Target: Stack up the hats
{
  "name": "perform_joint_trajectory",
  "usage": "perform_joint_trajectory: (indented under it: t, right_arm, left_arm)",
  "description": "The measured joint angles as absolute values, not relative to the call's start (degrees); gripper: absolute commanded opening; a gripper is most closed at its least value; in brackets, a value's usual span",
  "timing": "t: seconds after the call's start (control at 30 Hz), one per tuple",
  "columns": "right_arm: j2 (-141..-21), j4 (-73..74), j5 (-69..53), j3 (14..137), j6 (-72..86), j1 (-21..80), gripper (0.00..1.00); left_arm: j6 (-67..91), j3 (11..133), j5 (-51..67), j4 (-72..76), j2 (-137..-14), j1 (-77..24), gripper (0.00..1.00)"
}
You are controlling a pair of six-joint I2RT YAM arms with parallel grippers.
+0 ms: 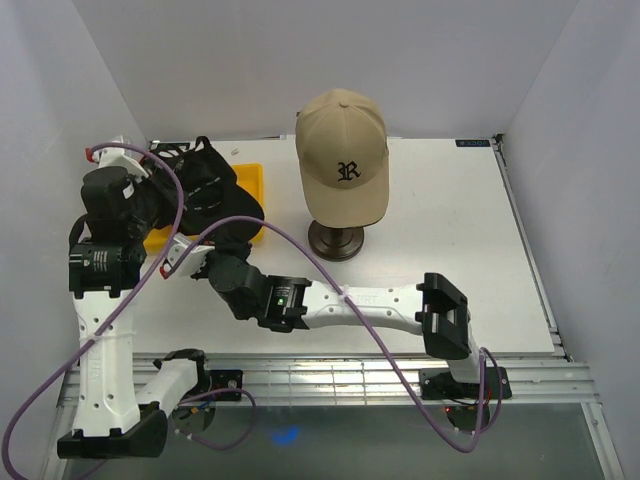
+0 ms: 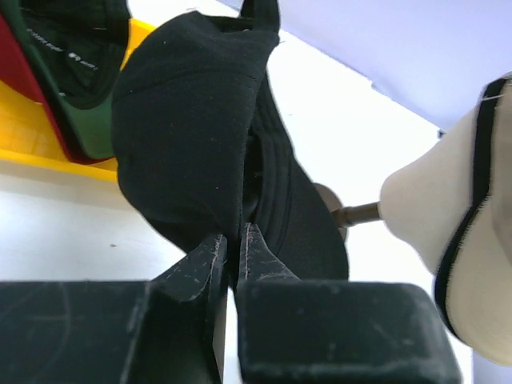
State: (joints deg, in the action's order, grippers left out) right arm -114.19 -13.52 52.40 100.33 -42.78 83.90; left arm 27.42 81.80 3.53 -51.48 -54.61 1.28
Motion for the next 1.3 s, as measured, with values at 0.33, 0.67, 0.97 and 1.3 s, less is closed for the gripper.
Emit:
perform_joint_trajectory:
  t: [0.33, 0.67, 0.97, 1.3]
  right_arm:
    - [-106.10, -0.05, 48.53, 103.09, -26.35, 83.50, 0.08]
    - [-102.41, 9.56, 43.05, 107.79, -12.97, 83.00, 0.08]
    - [-94.91, 12.69, 32.42, 108.20, 5.26, 75.35, 0.08]
    - [-87.15, 1.56, 24.03, 108.22, 26.04, 63.31, 0.08]
  left_arm:
    - [29.02, 91.18, 7.44, -45.34, -57.14, 1.08, 0.77]
    - [35.33, 102.94, 10.07, -34.59, -60.77, 1.02, 0.88]
    - [39.99, 109.65, 9.61, -26.17, -60.97, 1.02, 0.88]
    - [41.10, 100.84, 4.97, -22.52, -54.11, 0.99, 0.88]
